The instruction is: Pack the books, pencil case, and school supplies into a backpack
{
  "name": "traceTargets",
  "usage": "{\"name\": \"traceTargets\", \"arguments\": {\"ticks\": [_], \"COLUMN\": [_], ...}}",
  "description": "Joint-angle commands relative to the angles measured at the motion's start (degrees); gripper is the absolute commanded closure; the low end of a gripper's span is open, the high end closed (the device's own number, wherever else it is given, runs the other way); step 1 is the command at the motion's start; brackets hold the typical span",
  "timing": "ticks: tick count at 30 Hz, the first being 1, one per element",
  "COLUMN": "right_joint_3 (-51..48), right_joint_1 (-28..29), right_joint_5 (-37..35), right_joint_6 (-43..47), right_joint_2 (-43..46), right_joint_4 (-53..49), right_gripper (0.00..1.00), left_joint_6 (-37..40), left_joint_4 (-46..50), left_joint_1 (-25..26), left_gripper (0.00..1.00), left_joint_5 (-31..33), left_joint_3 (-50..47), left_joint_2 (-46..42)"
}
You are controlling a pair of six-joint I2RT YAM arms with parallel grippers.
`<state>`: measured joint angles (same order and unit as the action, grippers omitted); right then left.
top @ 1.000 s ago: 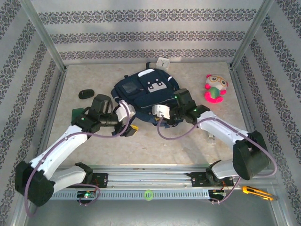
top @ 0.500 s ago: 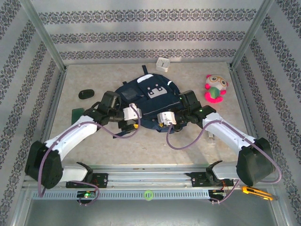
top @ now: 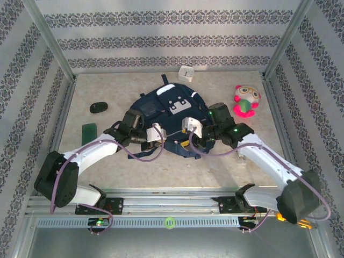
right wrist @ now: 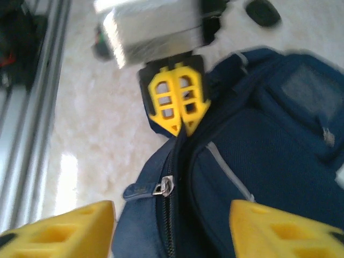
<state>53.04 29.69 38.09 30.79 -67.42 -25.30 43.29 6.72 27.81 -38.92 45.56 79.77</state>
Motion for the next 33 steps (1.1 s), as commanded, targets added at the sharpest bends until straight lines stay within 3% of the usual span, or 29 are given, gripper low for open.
{"name": "traceTargets", "arguments": {"ticks": [1, 6, 10, 15, 18, 26, 33], "right_joint_3": [2.28, 0.72, 0.19, 0.29, 5.44, 6.01, 2.52], "right_joint_1": [4.38, 13.27, 17.66, 22.31, 24.58, 23.48, 21.32], "right_joint_5": [-9.42, -17.02, -22.06, -28.33, -36.42, -38.39, -39.82], "right_joint_6": [-30.95, -58.05, -80.45, -87.85, -89.54, -90.55, -91.37], "right_joint_2": [4.52, 10.36, 8.81, 7.02, -1.01, -7.42, -5.97], "right_joint_4": [-9.65, -10.59, -7.37, -4.2, -5.79, -2.89, -2.02], "right_gripper": [0.35, 0.38, 0.43, 0.45, 0.47, 0.51, 0.43], "left_joint_6": [-4.26, -4.83, -5.9, -6.47, -6.98, -7.93, -7.16], "left_joint_4": [-7.03, -4.53, -4.25, -4.26, -3.91, -4.46, -3.34], "left_joint_1": [0.82, 0.94, 0.97, 0.94, 0.93, 0.93, 0.96], "left_gripper": [1.0, 1.0, 1.0, 1.0, 1.0, 1.0, 1.0], "left_joint_5": [-0.99, -1.02, -1.22, -1.51, -2.0, -2.74, -2.65], "left_joint_3": [-0.32, 0.7, 1.03, 1.19, 1.55, 1.86, 2.68], "left_joint_2": [-2.42, -2.55, -2.75, -2.78, -3.04, -3.67, -3.48]}}
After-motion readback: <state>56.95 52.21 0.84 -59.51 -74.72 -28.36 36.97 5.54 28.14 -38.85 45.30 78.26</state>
